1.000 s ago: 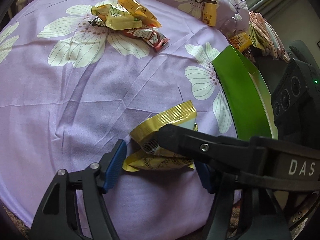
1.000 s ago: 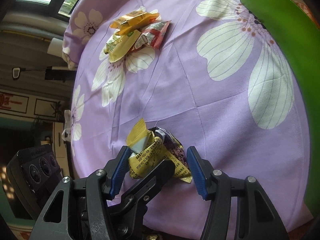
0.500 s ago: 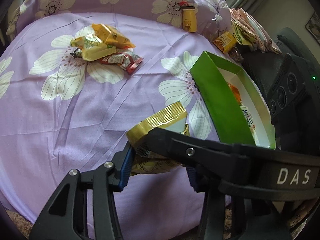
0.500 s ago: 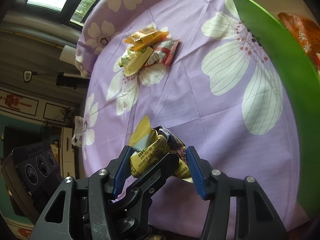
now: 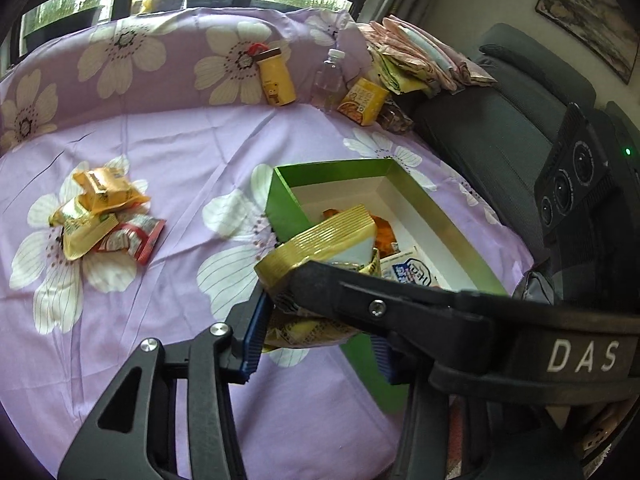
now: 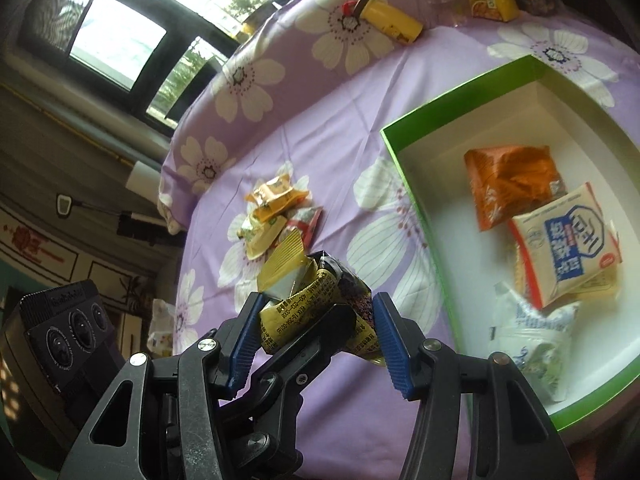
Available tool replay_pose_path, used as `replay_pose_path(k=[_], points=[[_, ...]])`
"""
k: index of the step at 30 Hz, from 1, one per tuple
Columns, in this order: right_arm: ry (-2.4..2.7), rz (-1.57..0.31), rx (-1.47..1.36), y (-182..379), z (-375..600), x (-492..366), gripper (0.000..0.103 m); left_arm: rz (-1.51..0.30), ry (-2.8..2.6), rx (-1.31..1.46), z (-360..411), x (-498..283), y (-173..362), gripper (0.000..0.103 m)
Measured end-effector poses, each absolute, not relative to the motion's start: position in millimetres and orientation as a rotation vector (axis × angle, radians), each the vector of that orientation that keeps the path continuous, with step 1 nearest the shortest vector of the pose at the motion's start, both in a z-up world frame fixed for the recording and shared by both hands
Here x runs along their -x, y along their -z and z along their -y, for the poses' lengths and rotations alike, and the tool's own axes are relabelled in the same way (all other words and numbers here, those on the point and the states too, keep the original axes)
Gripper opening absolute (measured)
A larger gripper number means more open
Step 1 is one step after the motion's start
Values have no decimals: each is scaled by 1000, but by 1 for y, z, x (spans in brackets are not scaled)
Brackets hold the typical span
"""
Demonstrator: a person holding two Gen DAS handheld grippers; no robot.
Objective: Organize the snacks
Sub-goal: 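Carry the crumpled yellow bag with the right gripper over the box, then open the right gripper to drop the yellow bag into the box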
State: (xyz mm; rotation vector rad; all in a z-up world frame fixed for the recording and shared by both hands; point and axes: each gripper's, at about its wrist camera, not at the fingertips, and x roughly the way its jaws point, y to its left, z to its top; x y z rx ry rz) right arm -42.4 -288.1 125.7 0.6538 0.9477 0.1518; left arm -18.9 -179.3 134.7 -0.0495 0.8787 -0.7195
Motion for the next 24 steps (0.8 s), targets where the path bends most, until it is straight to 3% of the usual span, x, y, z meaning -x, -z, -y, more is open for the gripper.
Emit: replay_pose_path(k=[12,24], points=[[-82,-879,-718,-130,374,18,58,-878,812,11,258,-22,-134,43],[-44,-909,-841,-89,412,-3,58,-966,797,-26,286,-45,-99,48]])
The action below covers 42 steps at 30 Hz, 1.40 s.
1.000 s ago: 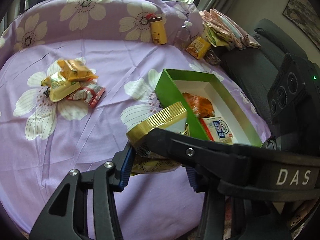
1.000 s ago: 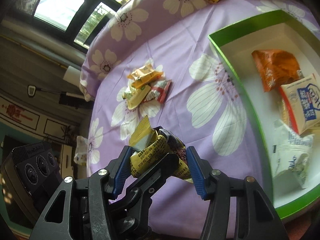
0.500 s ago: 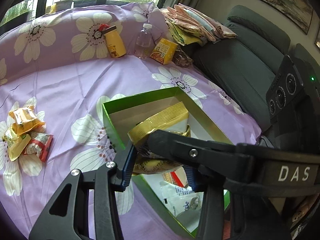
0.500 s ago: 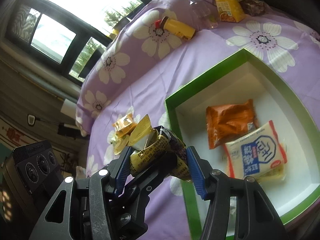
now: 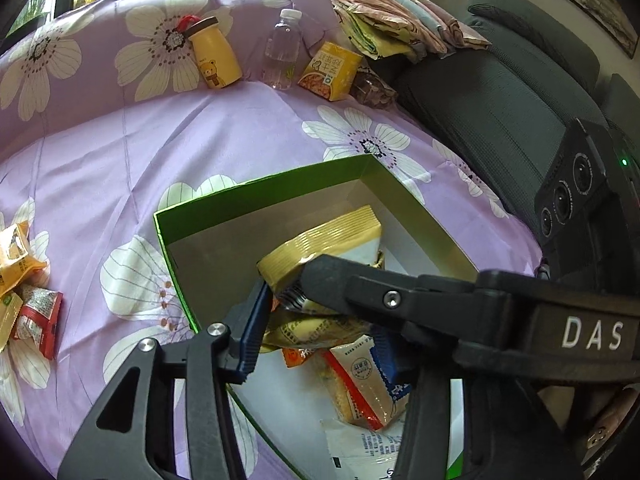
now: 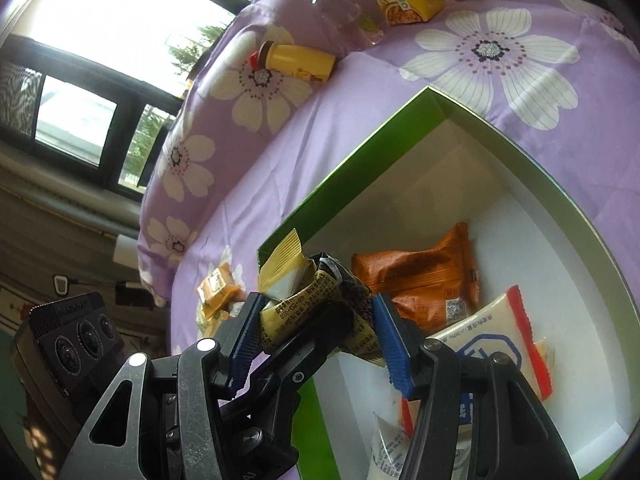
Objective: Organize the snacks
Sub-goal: 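Open the right gripper to drop the yellow bag into the box, then move the right gripper to the square yellow cracker pack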
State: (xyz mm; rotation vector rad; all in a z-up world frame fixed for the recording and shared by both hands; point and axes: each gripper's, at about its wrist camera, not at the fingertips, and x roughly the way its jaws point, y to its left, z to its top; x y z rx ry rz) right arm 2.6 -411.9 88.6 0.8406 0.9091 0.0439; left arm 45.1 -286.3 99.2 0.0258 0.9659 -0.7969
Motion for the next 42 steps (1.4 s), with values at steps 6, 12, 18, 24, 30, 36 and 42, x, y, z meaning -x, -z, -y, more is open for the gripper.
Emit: replay_pose_path(k=[6,12,18,24,30,36,42], points=[[-15,-915,-857,-83,412,-2,58,-966,808,-39,280,-40,-104,56],[-17,-870,-843,-90,411,8,59,-951,810,21,255,-36,-115,78],[-44,-834,-795,-98,398,10,66,-953,771,41,229,-33,-124,81],[30,-870,-680,-105,377,12,66,-941,694,97,188,-33,-130,87],[19,-880,-639,-111,356,17,72,-938,606,161,136,-30,-131,94],[7,-895,-582,-117,326,13,83,-946,471,246,65,-24,-126,94],[-19,-930,-517,-117,287,-6,87,-961,295,336,-5,-16,-112,101]])
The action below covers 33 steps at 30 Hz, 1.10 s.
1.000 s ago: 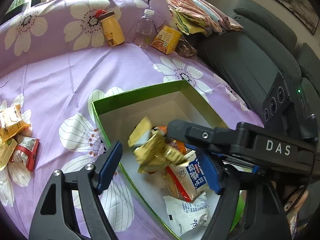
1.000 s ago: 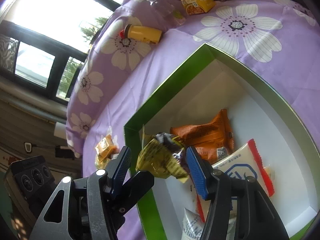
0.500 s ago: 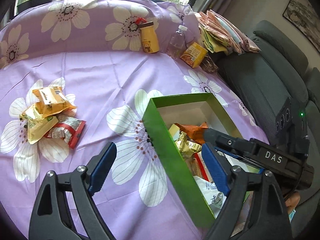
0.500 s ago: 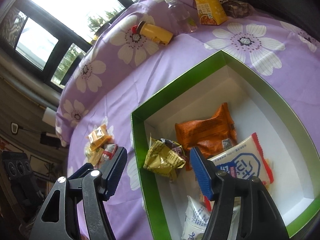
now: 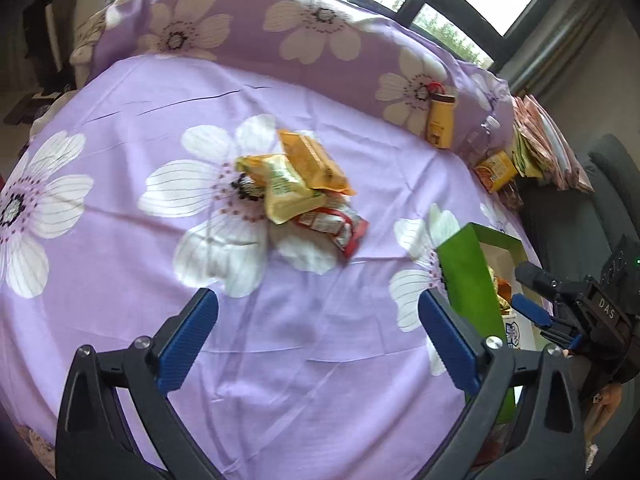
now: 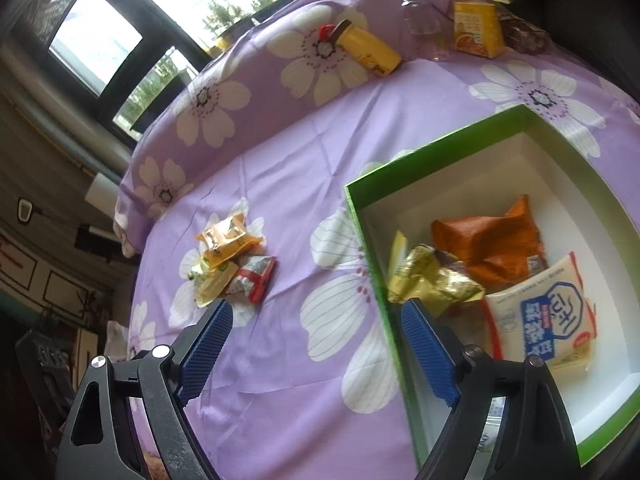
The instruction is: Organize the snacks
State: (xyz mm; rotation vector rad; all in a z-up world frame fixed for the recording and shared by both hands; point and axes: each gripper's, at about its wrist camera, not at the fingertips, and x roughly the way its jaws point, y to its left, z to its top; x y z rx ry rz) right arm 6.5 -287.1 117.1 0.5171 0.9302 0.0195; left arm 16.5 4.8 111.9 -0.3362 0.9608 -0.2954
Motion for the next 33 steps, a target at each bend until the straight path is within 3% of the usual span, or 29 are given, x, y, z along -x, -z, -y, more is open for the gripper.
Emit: replay_pose_path(k=[9,22,26,33], points=[[-139,-1027,-375,-110,205,-88,87,-1012,184,464,-65,-14,-83,102],[-154,-1184,-180,-39,143,-219,87,-1097,188,437,-55,-27,-59,102],[-234,-1221,-242,-22,147,-225,62,-1105,183,423,-53,-29,-57,102],[-240,-1147,-201,-40,151,-174,62,-1126,181,437,-53,-23,-55,102]])
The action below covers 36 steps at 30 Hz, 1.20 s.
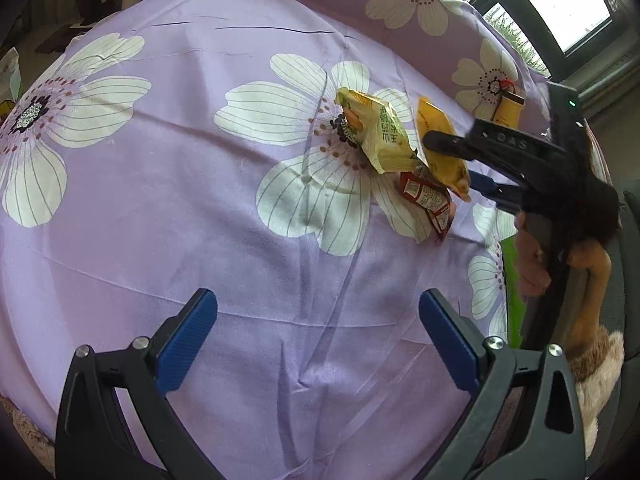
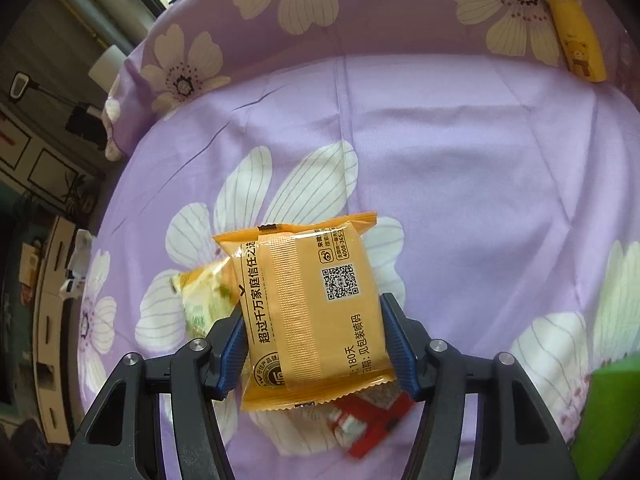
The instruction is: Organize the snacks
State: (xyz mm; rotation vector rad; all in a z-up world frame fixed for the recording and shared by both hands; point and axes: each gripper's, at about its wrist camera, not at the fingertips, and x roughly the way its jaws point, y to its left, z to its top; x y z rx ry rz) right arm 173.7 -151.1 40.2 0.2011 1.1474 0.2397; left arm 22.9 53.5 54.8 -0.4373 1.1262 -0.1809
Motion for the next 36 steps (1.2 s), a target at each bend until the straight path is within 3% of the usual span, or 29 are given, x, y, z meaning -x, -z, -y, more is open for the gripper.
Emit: replay_pose_path(k=[10,20,26,31,34,36], points=[[-99,-1240,-239,-37,172,-17,62,-1128,208,428,-41,2,-60,102],[-127,-1248,-451,-36,198,17,69,-1158,293,440,-15,17,-56,100],[-118,-1156,-535,-48,218,24,69,-1196,395,422,18,20,-48,83],[-132,-1168,-589,-40,219,21,64,-1212,456,411,39,24,-44,82],[-150,-1174,-594,-37,216,17,64,-1200,467,394,45,21,-44,70],[-156,-1168,-592,-34,215,15,64,-1207,474,414,47,17,-41,56]])
